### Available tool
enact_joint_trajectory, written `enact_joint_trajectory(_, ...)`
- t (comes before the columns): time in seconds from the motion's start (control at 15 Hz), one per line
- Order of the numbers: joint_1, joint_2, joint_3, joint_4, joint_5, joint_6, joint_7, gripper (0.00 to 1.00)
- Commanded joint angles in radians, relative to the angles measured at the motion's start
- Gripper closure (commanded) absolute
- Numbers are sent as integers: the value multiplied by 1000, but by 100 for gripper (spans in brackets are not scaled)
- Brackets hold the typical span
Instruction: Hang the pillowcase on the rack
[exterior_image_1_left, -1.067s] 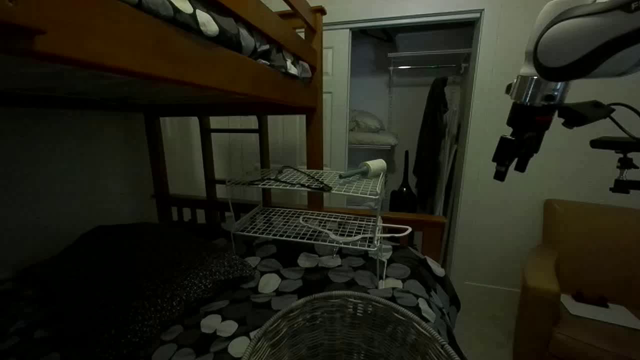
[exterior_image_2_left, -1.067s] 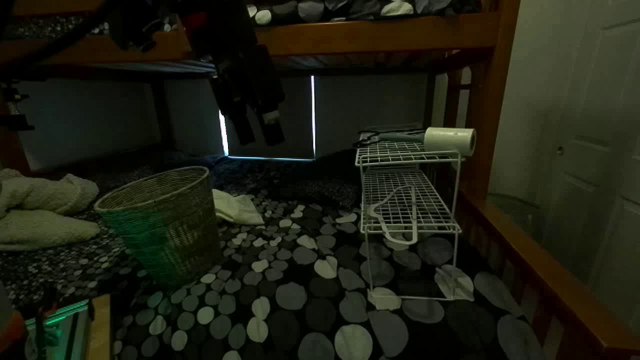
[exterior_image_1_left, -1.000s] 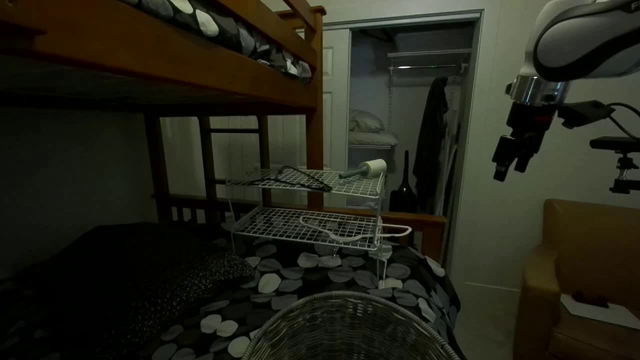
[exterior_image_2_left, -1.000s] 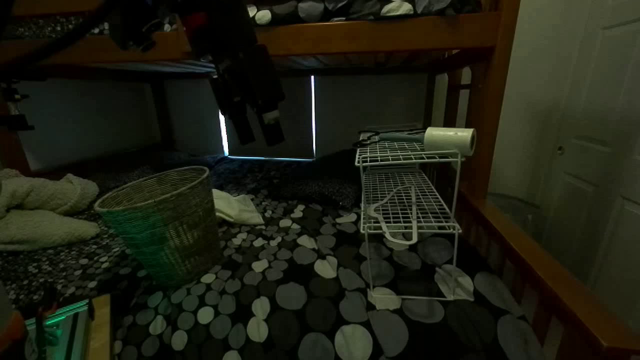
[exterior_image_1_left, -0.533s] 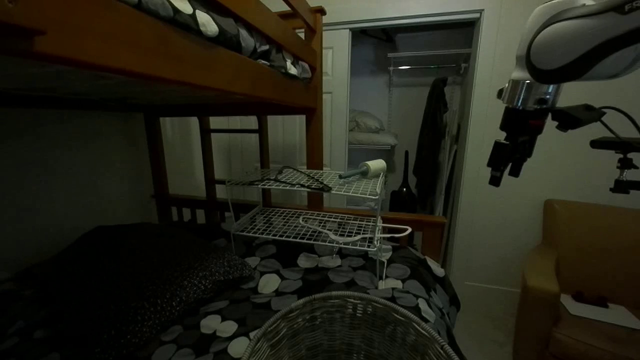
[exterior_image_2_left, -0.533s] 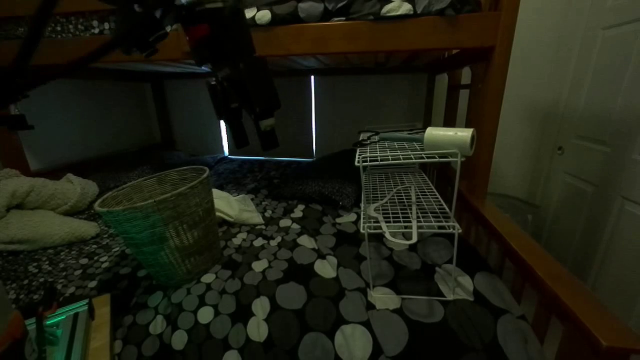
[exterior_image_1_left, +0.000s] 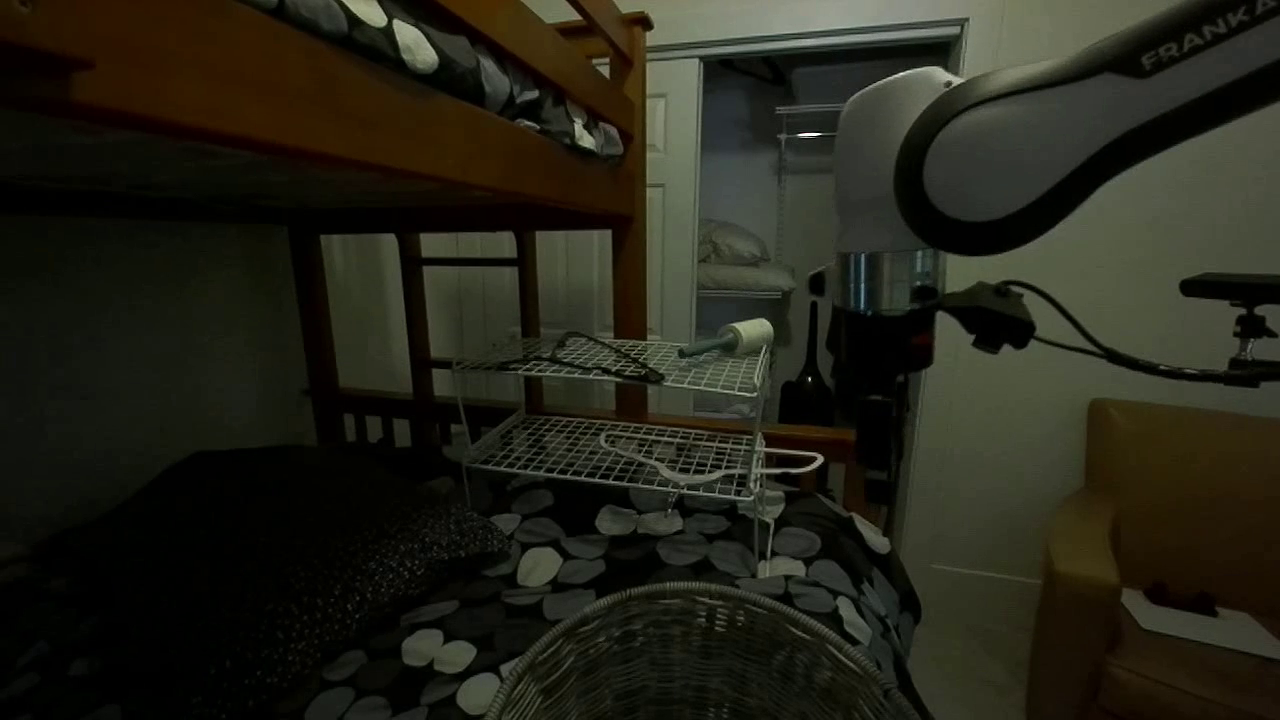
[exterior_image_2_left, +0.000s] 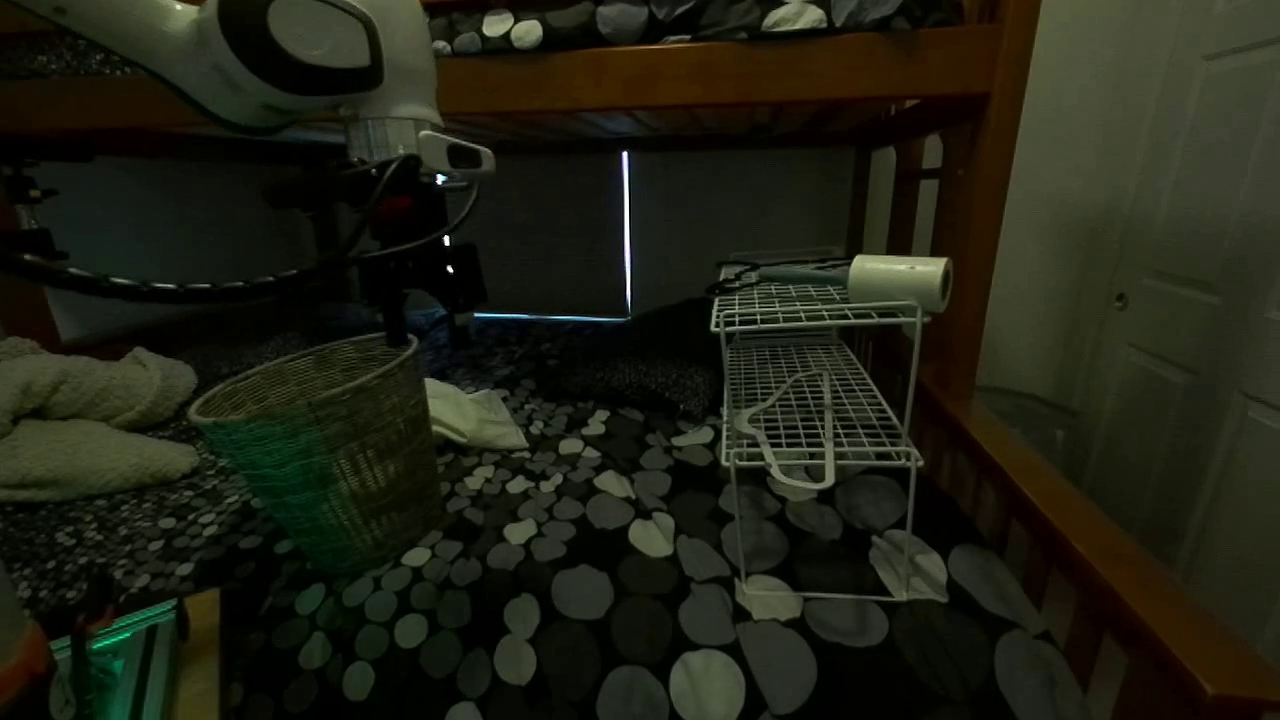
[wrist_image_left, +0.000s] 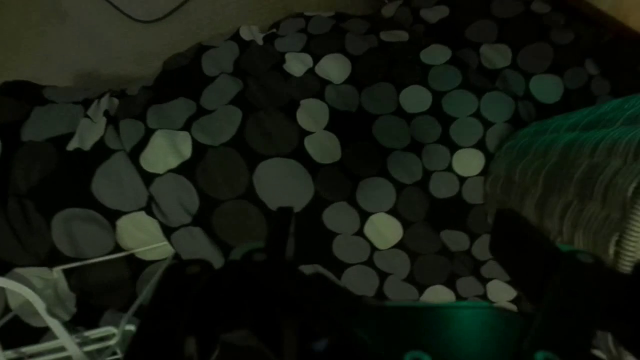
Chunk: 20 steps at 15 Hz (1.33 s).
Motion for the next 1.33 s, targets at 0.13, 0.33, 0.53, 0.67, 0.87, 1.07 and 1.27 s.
enact_joint_trajectory(0.13,12,51,30,22,-6,-17,73,0)
enact_joint_trajectory(0.33,3,287,20,124,85,236,173,0)
enact_joint_trajectory(0.53,36,440,15,214,190,445,129,0)
enact_joint_trajectory(0.67,52,575,35,316,242,476,100,0)
enact_joint_trajectory(0.87,73,758,96,443,187,448,122,0)
enact_joint_trajectory(1.07,71,765,115,438,160,467,128,0)
enact_joint_trajectory(1.27,80,818,125,472,150,474,140,0)
